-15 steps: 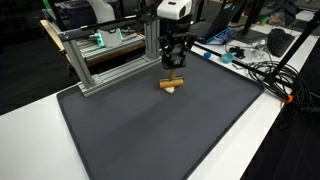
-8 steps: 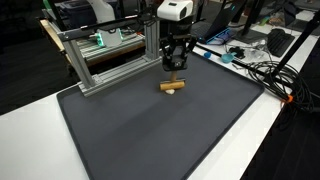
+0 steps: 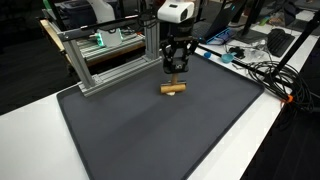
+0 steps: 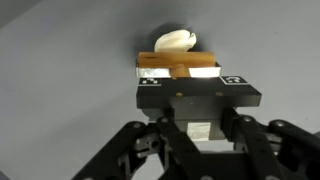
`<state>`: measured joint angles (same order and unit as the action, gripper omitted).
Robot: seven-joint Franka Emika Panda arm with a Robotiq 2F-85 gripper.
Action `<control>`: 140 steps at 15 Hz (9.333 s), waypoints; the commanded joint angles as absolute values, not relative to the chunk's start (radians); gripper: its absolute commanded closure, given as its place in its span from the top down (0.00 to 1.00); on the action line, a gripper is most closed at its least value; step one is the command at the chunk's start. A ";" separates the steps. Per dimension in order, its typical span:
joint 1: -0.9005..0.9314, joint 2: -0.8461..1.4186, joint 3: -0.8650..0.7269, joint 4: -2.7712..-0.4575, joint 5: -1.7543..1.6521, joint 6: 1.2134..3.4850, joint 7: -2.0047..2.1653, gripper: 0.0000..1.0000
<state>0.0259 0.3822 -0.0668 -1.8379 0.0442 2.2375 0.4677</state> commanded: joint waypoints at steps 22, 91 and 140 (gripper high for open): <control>0.024 0.178 -0.001 -1.924 -0.048 2.086 0.022 0.47; 0.010 0.417 0.027 -1.734 -0.091 1.881 -0.066 0.22; -0.005 0.368 -0.006 -1.830 0.045 1.952 0.137 0.22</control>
